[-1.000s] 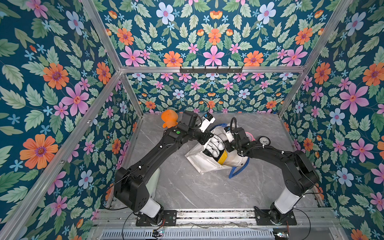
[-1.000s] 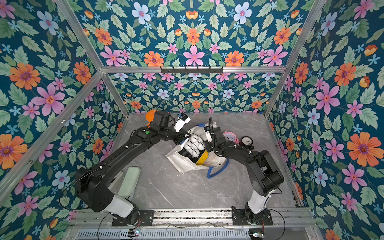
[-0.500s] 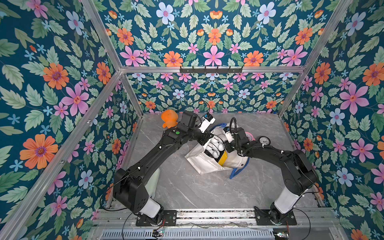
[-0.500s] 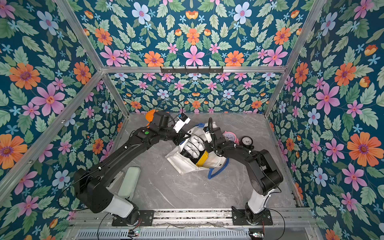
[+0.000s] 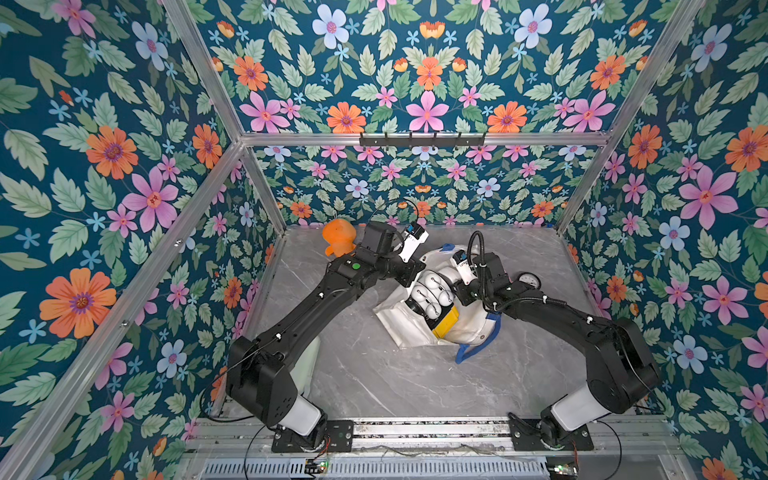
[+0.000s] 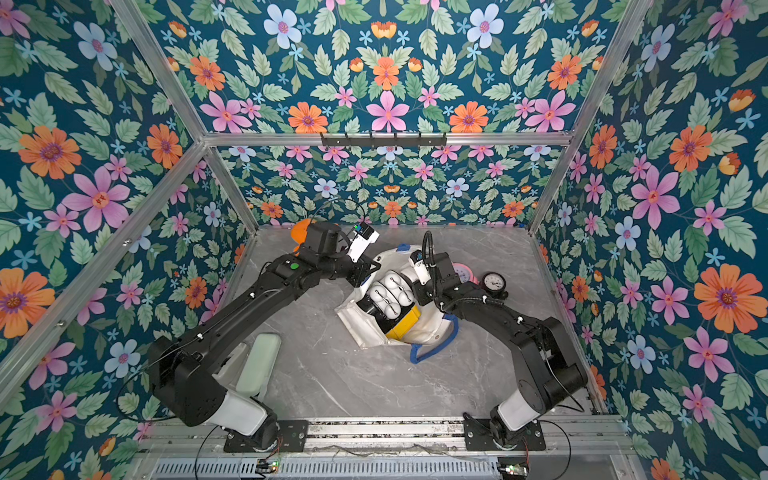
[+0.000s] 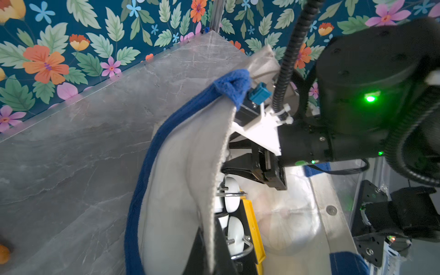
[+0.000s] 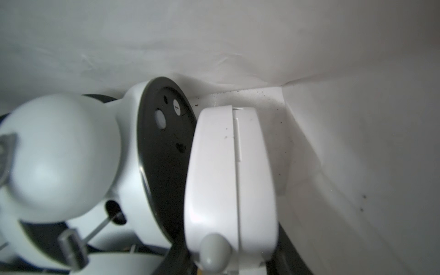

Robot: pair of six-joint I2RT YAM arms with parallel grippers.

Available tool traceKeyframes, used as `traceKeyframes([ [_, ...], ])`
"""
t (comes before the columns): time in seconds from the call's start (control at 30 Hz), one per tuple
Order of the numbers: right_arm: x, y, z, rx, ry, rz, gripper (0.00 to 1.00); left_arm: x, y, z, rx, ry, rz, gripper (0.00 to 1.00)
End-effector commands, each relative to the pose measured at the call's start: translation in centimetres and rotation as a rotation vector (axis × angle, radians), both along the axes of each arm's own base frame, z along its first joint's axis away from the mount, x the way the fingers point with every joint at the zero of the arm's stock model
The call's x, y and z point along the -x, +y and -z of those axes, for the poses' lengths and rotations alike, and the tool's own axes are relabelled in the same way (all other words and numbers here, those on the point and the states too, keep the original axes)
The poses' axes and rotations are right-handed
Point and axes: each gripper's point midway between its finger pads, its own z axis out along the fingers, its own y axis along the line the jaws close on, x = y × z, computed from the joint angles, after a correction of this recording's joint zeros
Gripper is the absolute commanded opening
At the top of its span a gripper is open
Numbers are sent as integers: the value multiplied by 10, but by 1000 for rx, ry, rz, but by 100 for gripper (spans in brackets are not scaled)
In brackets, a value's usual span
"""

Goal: Take the alarm clock out of the canvas bag
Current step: Pick up the alarm from the canvas bag, then place the alarm at the center of the board.

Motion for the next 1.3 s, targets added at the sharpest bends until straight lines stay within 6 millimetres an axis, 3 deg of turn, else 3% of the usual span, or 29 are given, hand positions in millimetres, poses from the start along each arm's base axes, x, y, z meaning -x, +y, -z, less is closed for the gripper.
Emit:
traceKeyframes([
  [0.0, -2, 6, -24, -33, -68, -35, 14, -16, -2, -17, 35, -82, -45, 0],
  [0.33, 14, -1, -58, -49, -86, -27, 13, -31, 5, -18, 26, -98, -138, 0],
  [0.77, 38, 4, -103, -173, -112, -68, 12, -46, 19, -25, 13, -125, -259, 0],
  [1.27, 85, 8, -182, -354, -156, -176, 12, -56, 52, -39, -23, -190, -438, 0],
])
